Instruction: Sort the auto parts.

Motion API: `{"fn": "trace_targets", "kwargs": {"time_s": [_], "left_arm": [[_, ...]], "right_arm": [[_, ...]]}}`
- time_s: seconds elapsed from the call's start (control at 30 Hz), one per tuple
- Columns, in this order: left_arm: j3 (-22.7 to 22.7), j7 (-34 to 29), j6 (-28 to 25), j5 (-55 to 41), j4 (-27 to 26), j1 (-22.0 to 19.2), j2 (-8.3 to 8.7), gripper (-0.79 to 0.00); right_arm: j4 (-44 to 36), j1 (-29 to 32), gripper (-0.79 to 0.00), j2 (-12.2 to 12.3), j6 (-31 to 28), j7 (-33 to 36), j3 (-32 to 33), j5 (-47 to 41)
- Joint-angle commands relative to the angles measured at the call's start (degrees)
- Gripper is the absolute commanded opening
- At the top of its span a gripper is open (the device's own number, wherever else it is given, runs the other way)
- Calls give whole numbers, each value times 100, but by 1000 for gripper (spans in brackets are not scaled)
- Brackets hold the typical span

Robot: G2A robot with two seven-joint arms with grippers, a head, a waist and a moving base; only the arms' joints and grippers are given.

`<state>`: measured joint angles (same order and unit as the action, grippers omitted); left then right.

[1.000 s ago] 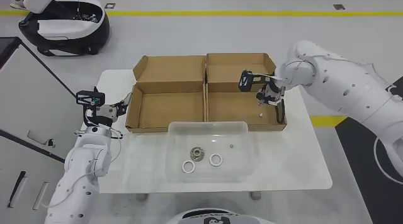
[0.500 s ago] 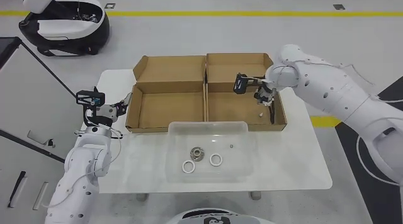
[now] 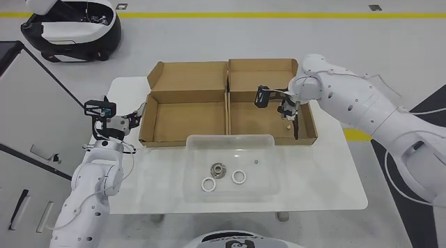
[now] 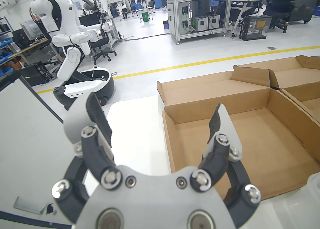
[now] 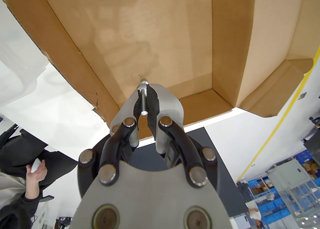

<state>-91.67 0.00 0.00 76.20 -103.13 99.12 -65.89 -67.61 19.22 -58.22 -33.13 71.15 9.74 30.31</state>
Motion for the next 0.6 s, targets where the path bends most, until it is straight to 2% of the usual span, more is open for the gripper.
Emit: {"fn": "trace_targets", "kwargs": {"time_s": [0.0,0.3,0.57], "left_arm": [[0,0,0,0,0,0,0,0],[0,0,0,0,0,0,0,0],[0,0,0,0,0,0,0,0]], "right_arm": [[-2,0,-785,1,1,1,0,4],[-2,0,-785,1,1,1,0,4],[276,199,-785,-72,209,-402,83,215]]}}
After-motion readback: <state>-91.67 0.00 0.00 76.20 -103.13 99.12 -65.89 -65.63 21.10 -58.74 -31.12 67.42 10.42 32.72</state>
